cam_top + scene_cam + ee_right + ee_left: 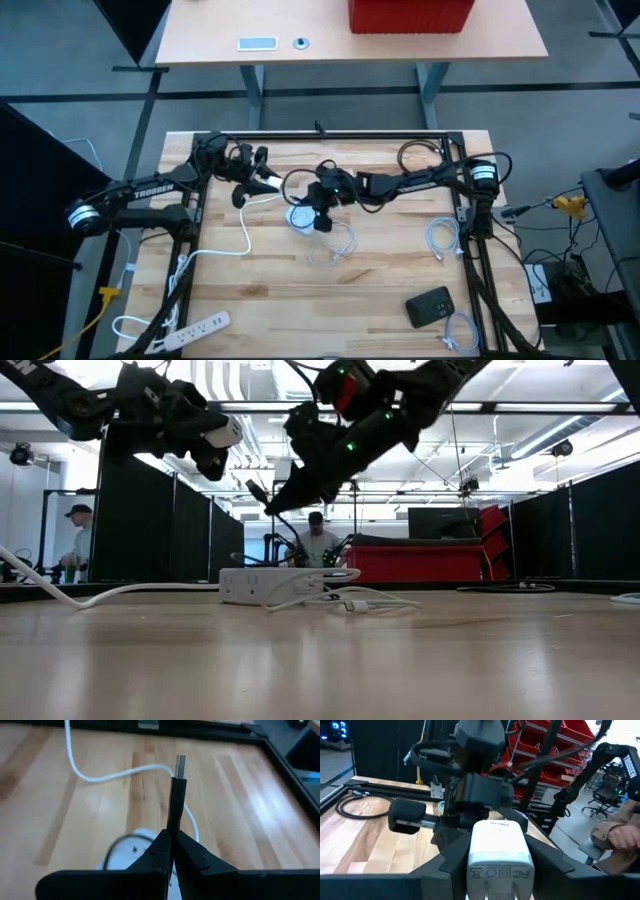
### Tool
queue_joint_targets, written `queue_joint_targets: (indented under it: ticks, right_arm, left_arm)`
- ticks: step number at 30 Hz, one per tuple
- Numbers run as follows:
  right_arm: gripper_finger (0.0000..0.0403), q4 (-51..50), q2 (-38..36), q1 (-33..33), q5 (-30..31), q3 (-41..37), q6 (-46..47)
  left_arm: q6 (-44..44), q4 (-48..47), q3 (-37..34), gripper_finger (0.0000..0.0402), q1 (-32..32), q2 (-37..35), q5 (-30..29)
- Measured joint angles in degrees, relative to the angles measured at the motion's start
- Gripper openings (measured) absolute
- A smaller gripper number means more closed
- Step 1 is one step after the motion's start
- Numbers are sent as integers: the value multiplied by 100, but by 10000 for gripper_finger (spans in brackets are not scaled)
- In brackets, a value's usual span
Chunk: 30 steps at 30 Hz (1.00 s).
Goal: Insert USB
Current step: Insert the left black USB cable into the white charger adapter
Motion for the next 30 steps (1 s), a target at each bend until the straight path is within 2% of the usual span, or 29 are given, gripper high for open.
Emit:
queue_joint_targets:
  ticks: [2,5,10,13,17,24,30]
  right_arm:
    - [0,-111,-52,-71,-423,84,191]
    - [0,-331,-75,-246,-1704,290,635]
    - [0,-414,-84,-555,-4040,480,1845]
    - [0,-586,-84,-705,-4935,497,2518]
    - [0,-627,-86,-735,-5053,497,3219]
    - [0,-628,-86,-746,-5104,497,4087]
    - [0,-590,132,-736,-5144,550,4553]
  left_arm:
    - [236,-7,-7,145,0,0,98]
    - [741,-56,-31,145,0,2,239]
    - [2808,-305,-120,145,-4,7,1002]
    - [3643,-335,-153,145,0,9,891]
    - [4238,-331,-153,145,-12,87,311]
    - [4818,-348,-153,145,-155,321,238]
    - [5150,-217,-153,145,-646,492,88]
